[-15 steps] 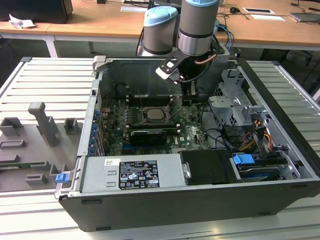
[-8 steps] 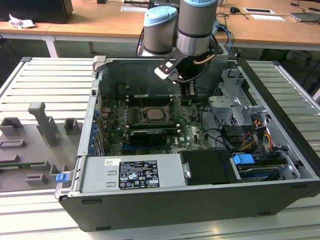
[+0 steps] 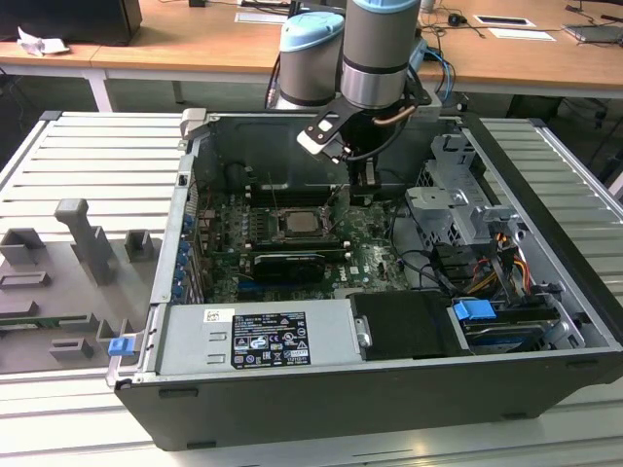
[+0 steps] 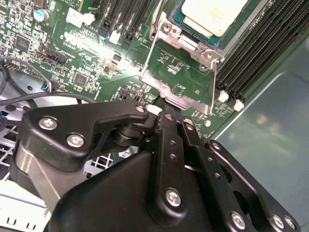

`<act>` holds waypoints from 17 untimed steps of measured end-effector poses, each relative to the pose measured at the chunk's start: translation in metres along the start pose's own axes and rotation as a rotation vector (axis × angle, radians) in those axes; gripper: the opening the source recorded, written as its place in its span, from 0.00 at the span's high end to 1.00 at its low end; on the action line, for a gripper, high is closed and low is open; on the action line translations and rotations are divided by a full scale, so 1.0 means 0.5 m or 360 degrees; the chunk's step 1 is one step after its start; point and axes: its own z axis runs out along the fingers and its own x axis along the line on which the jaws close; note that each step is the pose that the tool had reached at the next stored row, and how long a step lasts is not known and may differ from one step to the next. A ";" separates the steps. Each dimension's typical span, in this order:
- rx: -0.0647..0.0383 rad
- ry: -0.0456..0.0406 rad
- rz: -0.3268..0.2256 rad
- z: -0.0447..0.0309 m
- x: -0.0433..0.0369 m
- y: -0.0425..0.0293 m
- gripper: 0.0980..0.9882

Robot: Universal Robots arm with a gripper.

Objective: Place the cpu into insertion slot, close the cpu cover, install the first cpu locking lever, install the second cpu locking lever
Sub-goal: 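Close the cpu cover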

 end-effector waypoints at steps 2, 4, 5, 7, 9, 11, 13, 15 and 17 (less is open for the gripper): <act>0.0000 0.0000 0.0000 0.000 0.000 -0.002 0.99; 0.0000 0.0000 0.0000 0.000 0.000 -0.007 0.99; 0.0000 0.0000 0.0000 -0.001 0.000 -0.010 0.99; 0.0000 0.0000 0.0000 -0.001 0.000 -0.016 0.99; 0.0000 0.0000 0.0000 -0.001 0.000 -0.022 0.99; 0.0000 0.0000 0.0000 -0.001 0.000 -0.026 0.99; 0.0000 0.0000 0.0000 -0.002 0.000 -0.037 0.99; 0.0000 0.0000 0.0000 -0.003 0.000 -0.043 0.99; 0.0000 0.0000 0.0000 -0.003 0.000 -0.055 0.99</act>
